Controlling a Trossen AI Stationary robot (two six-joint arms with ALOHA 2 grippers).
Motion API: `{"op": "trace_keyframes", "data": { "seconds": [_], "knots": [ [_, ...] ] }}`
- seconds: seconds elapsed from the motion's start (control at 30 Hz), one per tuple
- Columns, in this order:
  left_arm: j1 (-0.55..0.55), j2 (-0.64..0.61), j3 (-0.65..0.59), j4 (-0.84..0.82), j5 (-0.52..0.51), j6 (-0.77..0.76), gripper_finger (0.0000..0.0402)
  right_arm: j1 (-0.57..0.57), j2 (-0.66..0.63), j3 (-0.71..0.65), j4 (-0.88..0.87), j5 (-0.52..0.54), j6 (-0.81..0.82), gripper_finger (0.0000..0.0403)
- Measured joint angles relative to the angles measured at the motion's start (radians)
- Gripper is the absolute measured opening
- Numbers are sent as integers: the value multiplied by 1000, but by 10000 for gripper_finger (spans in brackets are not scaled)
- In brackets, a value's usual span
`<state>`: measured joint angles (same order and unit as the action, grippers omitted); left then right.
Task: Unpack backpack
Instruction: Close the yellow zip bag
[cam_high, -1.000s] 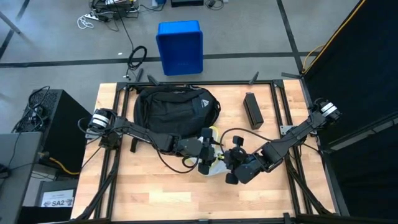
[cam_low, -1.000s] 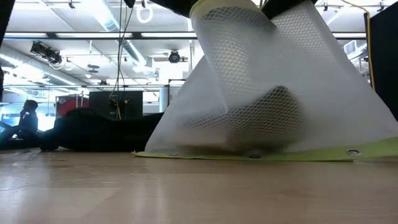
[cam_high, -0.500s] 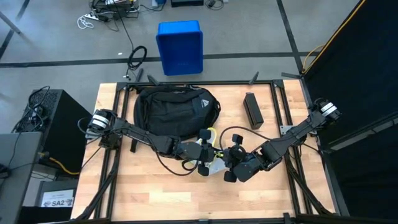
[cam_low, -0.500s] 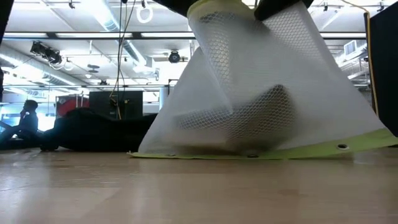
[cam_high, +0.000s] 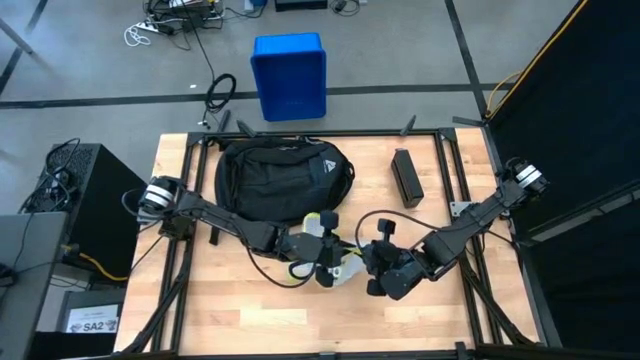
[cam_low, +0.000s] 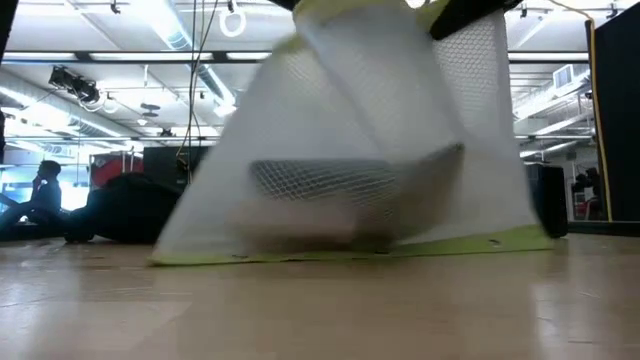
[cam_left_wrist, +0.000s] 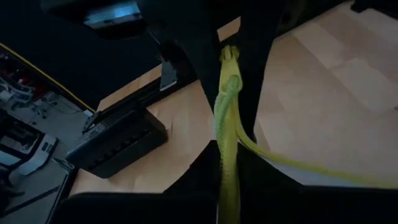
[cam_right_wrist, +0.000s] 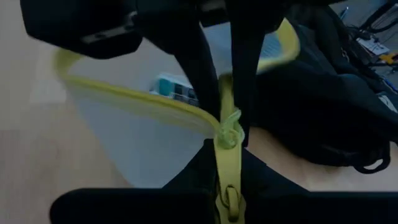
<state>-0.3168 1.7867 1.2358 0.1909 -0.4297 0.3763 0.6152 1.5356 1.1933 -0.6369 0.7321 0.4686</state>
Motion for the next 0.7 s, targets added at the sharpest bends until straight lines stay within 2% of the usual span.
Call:
{"op": "trace_keyframes", "data": {
  "seconds": [0.17,0.5,0.6,0.7],
  "knots": [
    [-19,-8,0,0,-2,2,0,11,0,2,3,-4,5,7],
    [-52,-28,0,-5,9,16,0,20,0,2,-9,-11,-26,44],
    [-52,-29,0,6,26,15,0,13,0,1,14,16,-111,38],
    [-52,-29,0,6,27,9,1,13,0,1,41,20,-156,9]
  ]
}}
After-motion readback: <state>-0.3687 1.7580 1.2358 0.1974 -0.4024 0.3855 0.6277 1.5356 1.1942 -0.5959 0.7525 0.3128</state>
